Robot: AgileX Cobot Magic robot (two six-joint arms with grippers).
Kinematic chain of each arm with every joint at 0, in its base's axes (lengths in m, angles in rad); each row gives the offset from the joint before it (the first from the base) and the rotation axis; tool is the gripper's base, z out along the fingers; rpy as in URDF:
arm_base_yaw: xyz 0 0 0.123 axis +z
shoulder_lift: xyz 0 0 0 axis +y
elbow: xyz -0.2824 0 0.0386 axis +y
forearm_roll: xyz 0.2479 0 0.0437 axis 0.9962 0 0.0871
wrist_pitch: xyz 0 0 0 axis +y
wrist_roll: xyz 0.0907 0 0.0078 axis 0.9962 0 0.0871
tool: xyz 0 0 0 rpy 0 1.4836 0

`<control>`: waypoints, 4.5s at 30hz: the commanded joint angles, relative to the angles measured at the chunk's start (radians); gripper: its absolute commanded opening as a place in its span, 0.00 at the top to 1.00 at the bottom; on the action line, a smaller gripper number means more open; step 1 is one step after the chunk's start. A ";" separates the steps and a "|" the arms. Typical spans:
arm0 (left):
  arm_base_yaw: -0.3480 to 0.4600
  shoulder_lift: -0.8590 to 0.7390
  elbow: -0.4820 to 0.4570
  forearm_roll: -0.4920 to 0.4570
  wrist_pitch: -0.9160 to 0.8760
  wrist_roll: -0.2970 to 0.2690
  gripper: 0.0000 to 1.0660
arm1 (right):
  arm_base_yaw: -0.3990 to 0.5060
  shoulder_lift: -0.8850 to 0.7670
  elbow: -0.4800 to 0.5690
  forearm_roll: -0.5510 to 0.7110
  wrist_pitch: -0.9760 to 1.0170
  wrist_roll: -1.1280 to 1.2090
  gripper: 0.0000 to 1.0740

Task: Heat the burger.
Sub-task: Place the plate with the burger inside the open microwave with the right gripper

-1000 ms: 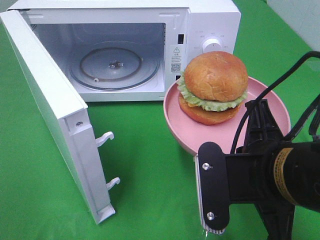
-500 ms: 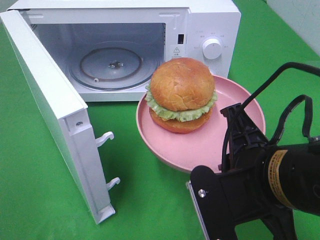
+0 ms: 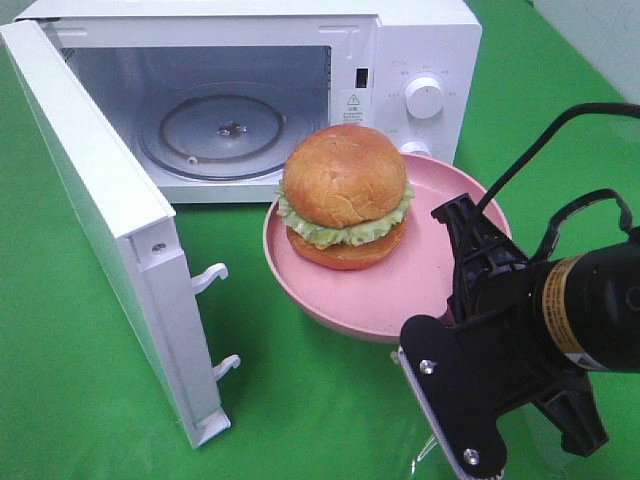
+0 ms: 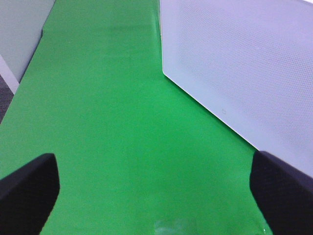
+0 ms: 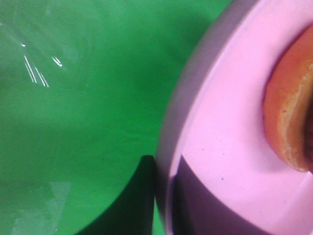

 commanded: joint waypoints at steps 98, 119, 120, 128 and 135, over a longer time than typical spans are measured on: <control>-0.001 -0.017 0.004 -0.003 -0.013 -0.003 0.08 | -0.225 0.497 -0.687 0.899 -0.032 -1.164 1.00; -0.001 -0.017 0.004 -0.003 -0.013 -0.003 0.08 | -0.225 0.640 -0.908 0.812 0.070 -1.008 1.00; -0.001 -0.017 0.004 -0.003 -0.013 -0.003 0.08 | -0.225 0.640 -0.908 0.812 0.070 -1.008 1.00; -0.001 -0.017 0.004 -0.003 -0.013 -0.003 0.08 | -0.225 0.717 -1.007 0.786 0.071 -0.925 1.00; -0.001 -0.017 0.004 -0.003 -0.013 -0.003 0.08 | -0.225 0.762 -1.066 0.748 0.110 -0.910 1.00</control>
